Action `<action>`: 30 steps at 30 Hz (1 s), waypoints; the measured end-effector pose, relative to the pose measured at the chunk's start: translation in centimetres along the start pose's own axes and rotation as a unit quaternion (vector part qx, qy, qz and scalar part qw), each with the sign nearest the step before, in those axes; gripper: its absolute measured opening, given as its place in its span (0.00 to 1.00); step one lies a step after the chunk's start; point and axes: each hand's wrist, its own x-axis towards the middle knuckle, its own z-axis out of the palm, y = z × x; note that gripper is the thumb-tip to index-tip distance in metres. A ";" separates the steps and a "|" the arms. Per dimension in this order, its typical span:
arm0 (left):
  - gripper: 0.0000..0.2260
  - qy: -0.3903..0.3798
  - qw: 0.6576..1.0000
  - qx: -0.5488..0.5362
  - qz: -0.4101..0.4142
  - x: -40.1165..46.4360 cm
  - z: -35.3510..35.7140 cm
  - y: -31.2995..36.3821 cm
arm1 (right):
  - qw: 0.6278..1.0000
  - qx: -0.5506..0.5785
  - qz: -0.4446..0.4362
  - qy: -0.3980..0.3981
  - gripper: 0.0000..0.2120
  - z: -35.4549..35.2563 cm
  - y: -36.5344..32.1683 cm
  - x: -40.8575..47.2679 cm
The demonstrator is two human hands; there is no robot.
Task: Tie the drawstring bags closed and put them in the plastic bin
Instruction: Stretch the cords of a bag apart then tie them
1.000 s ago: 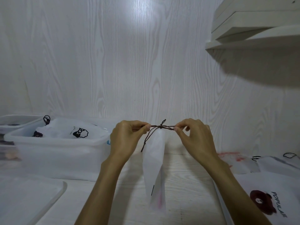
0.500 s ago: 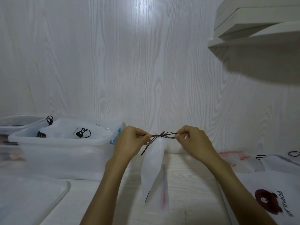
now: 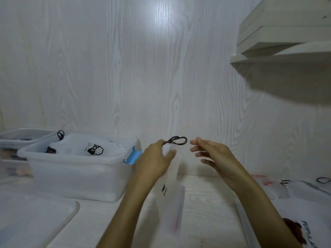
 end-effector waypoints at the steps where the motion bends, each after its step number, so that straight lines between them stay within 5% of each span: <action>1: 0.15 -0.011 0.997 -0.077 -0.011 0.2 -0.9 -0.3 | 1.000 0.016 0.018 0.015 0.13 -0.1 0.1 0.1; 8: 0.13 0.051 0.933 -0.342 -0.101 0.1 -8.3 -2.1 | 0.982 0.065 0.169 -0.058 0.47 3.3 2.4 -1.2; 12: 0.10 0.119 0.883 -0.435 -0.133 -0.4 -11.9 -3.9 | 0.971 0.109 0.187 -0.098 0.40 6.3 1.3 -1.8; 16: 0.08 0.161 0.809 -0.544 -0.154 0.0 -14.7 -5.1 | 0.945 0.158 0.170 -0.231 0.16 11.1 -1.2 -2.2; 21: 0.08 0.157 0.765 -0.604 -0.158 1.8 -19.1 -7.6 | 0.969 0.145 0.090 -0.176 0.14 15.8 -5.3 1.1; 23: 0.14 0.159 0.804 -0.540 -0.193 2.4 -20.2 -8.7 | 0.986 0.100 0.060 -0.118 0.22 17.4 -5.6 3.2; 26: 0.39 0.256 0.903 -0.204 -0.278 2.3 -19.6 -10.5 | 0.995 -0.061 0.015 -0.078 0.40 20.0 -4.3 4.2; 28: 0.43 0.284 0.937 0.013 -0.204 1.9 -18.3 -11.9 | 0.976 -0.202 -0.028 -0.071 0.37 21.0 -3.1 4.5; 30: 0.36 0.225 0.953 0.159 -0.126 2.0 -17.2 -13.7 | 0.936 -0.334 -0.098 -0.058 0.29 21.4 -2.8 4.7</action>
